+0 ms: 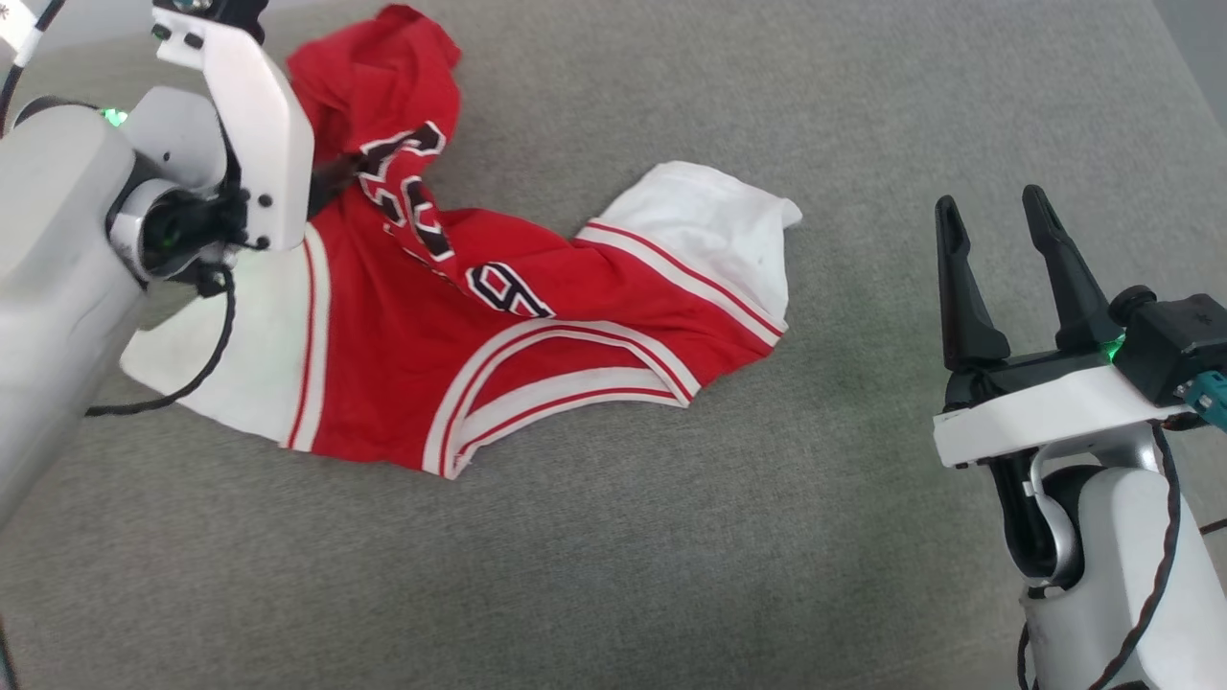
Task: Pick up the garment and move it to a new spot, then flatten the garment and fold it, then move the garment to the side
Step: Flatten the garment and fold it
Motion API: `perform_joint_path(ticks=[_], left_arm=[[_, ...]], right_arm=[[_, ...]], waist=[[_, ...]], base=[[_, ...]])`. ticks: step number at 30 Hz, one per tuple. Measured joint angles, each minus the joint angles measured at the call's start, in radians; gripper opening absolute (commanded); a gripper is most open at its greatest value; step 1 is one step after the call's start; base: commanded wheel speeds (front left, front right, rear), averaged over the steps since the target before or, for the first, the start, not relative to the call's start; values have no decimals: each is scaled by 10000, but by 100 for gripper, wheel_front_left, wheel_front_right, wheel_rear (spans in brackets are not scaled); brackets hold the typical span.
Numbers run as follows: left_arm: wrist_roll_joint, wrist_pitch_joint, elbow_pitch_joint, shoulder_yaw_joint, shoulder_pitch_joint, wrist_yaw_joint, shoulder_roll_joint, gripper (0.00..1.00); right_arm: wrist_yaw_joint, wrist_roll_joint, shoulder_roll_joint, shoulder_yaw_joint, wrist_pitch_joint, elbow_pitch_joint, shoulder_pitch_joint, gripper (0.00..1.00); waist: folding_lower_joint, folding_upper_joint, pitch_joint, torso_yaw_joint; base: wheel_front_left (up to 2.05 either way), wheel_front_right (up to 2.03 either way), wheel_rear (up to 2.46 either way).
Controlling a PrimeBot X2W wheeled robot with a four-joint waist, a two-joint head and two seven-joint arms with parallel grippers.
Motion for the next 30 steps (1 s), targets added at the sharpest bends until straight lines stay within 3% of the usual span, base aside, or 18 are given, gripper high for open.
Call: perform_joint_path(ticks=[5, 10, 16, 24, 30], left_arm=[[-368, 679, -775, -115, 498, -82, 593, 100], [-554, 1369, -1563, -370, 1124, 280, 1260, 100], [-320, 1438, -2057, -673, 1667, 763, 1862, 100], [4, 807, -1622, -744, 2044, 1001, 2075, 100], [33, 556, -951, -763, 2224, 878, 1908, 100]], right_arm=[[0, -165, 0, -140, 182, -117, 174, 100], [0, -253, 0, -173, 391, -286, 267, 100], [0, -268, 0, -105, 610, -477, 369, 100], [0, -336, -2, -79, 794, -738, 372, 100], [0, -345, -2, -115, 884, -901, 359, 100]], waist=[[0, 0, -418, 315], [0, 0, -789, 591], [0, 1, -883, 700], [0, 0, -617, 558], [0, 0, -387, 464]], base=[[0, 0, 0], [0, 0, 0], [0, 0, 0], [0, 0, 0], [0, 0, 0]])
